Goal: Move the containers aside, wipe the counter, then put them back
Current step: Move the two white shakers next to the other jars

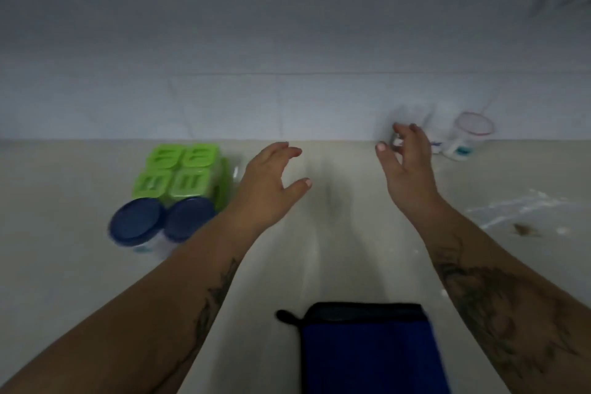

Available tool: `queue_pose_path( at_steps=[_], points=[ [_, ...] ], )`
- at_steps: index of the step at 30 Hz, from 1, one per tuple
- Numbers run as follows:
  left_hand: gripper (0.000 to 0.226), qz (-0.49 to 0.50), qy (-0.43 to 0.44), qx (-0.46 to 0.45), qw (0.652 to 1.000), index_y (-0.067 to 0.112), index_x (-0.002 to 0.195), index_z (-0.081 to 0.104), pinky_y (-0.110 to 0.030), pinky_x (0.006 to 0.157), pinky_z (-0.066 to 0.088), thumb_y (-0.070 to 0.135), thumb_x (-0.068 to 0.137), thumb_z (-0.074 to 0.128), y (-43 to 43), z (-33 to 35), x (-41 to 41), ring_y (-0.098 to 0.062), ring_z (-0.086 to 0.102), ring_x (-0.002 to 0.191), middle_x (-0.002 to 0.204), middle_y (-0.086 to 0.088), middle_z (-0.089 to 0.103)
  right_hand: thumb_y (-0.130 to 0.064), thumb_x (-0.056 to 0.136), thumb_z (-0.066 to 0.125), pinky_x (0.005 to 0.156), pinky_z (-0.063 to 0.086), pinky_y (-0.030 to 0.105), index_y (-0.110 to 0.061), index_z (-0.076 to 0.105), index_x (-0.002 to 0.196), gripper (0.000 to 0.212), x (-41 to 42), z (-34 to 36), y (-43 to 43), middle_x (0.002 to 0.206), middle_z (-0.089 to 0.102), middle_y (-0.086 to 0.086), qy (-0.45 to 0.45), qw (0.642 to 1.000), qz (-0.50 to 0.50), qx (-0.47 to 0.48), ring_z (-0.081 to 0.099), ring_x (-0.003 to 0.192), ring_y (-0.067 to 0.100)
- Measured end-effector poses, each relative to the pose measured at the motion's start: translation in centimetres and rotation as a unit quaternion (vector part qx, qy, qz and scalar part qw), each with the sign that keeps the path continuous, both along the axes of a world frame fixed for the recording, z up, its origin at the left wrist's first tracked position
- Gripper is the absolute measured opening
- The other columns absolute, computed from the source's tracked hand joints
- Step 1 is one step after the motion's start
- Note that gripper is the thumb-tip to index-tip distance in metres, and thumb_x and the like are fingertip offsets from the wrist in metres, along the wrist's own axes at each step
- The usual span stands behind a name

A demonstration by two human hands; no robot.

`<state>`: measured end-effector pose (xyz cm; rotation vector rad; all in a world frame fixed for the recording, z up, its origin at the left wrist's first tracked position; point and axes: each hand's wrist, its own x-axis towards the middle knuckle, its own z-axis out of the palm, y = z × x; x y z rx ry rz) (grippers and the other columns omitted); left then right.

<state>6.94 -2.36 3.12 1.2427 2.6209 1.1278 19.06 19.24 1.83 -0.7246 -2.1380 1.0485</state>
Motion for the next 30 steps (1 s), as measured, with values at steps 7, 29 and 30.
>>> queue_pose_path(
  at_steps=[7,29,30],
  points=[
    [0.075,-0.041,-0.123,0.005,0.992,0.033,0.148,0.024,-0.025,0.109,0.024,0.035,0.086,0.067,17.9,-0.6,5.9,-0.013,0.028,0.139,0.153,0.004,0.028,-0.043,0.094,0.053,0.107,0.023,0.027,-0.018,0.042,0.141,0.054,5.5,-0.2,12.9,0.156,0.023,0.009,-0.090,0.995,-0.019,0.051,0.027,0.139,0.021],
    [0.069,0.023,0.013,-0.210,0.977,0.017,0.142,0.036,-0.044,0.098,0.044,0.034,0.083,0.067,37.4,-1.4,-0.8,-0.031,0.050,0.119,0.143,-0.009,0.033,-0.042,0.088,0.059,0.104,0.031,0.046,-0.027,0.023,0.149,0.072,-2.0,-1.6,29.3,0.150,0.036,0.004,-0.314,0.920,0.125,0.199,0.034,0.134,0.029],
    [0.066,0.020,0.022,-0.212,0.977,0.015,0.141,0.037,-0.044,0.096,0.044,0.032,0.084,0.066,37.5,-1.5,-0.7,-0.032,0.051,0.117,0.141,-0.010,0.034,-0.040,0.087,0.061,0.102,0.033,0.045,-0.026,0.026,0.147,0.070,-2.1,-1.8,29.1,0.145,0.042,0.005,-0.297,0.926,0.122,0.197,0.038,0.130,0.029]
  ],
)
